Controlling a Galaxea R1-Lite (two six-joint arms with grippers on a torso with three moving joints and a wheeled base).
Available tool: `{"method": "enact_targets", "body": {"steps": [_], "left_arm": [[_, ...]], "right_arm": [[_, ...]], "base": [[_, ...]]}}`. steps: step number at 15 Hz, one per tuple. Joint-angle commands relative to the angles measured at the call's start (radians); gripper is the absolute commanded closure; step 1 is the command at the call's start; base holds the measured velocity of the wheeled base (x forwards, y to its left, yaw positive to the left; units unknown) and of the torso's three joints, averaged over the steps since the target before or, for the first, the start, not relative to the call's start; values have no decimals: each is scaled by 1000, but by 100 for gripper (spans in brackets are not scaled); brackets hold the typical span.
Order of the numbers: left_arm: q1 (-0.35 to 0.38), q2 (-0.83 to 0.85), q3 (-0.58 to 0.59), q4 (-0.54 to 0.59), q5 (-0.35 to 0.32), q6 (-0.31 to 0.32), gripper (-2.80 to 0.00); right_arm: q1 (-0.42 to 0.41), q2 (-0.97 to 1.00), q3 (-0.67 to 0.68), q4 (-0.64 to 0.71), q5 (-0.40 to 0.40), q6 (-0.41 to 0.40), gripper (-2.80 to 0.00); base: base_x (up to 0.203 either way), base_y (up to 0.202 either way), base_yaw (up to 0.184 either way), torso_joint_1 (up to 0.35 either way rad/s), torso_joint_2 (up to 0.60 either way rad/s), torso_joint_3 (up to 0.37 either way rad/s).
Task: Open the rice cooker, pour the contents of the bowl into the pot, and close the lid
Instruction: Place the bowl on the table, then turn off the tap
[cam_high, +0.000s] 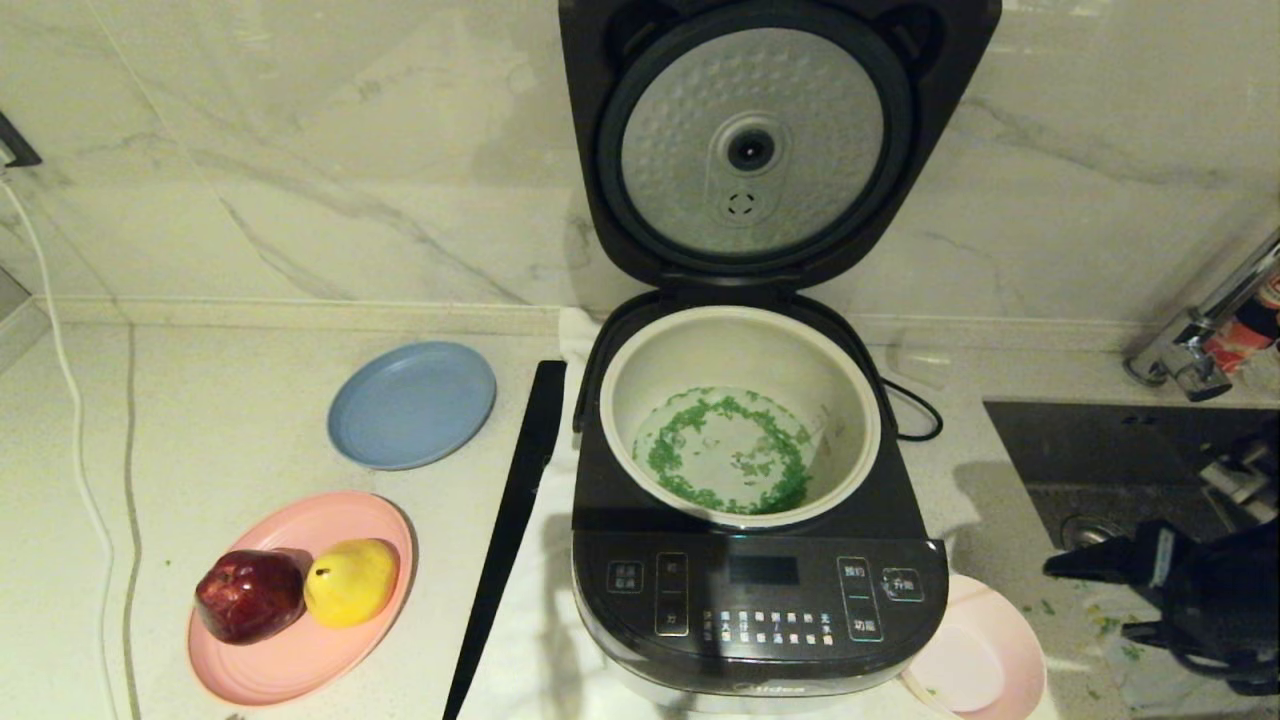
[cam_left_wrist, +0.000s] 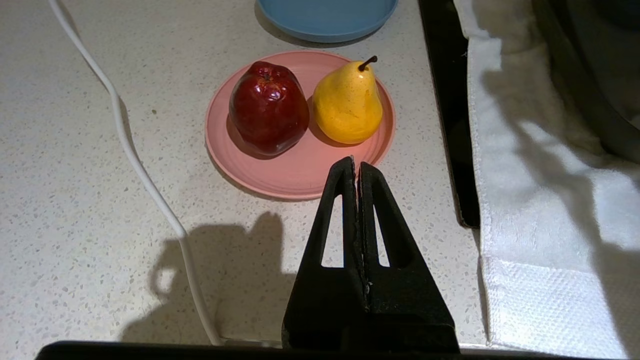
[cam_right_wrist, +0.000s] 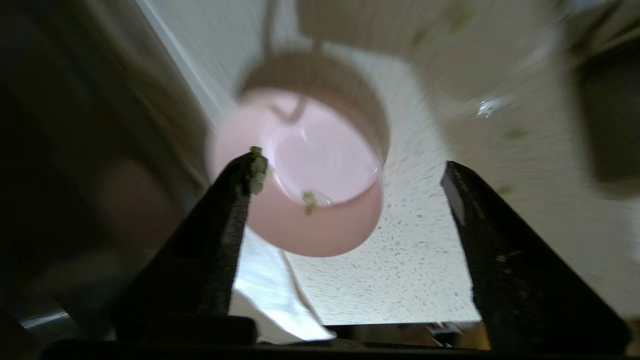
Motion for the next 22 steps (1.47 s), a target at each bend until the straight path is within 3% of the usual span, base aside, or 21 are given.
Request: {"method": "enact_targets", "body": {"steps": [1,3,5,10,16,22], "left_arm": [[0,-1,0,0,0,1,0],[0,-1,0,0,0,1,0],[0,-1,0,0,0,1,0],[0,-1,0,0,0,1,0],[0,-1,0,-1,0,1,0],[0,-1,0,0,0,1,0]], "right_arm": [[-121,-113,-84,109,6,-32,0],[-214,-100,-97,112,-15,-67,0],[-278,-30,-100,63,-112,-91,0],[-372,146,-97,-287,-402,-104,0],[-374,303,-87,-590,-574,-196,0],[-327,487,-92,-913,-624,-305,0]], "base": [[0,0,0,0,0,0],[0,0,0,0,0,0],[0,0,0,0,0,0],[0,0,0,0,0,0],[0,0,0,0,0,0],[0,0,0,0,0,0]]}}
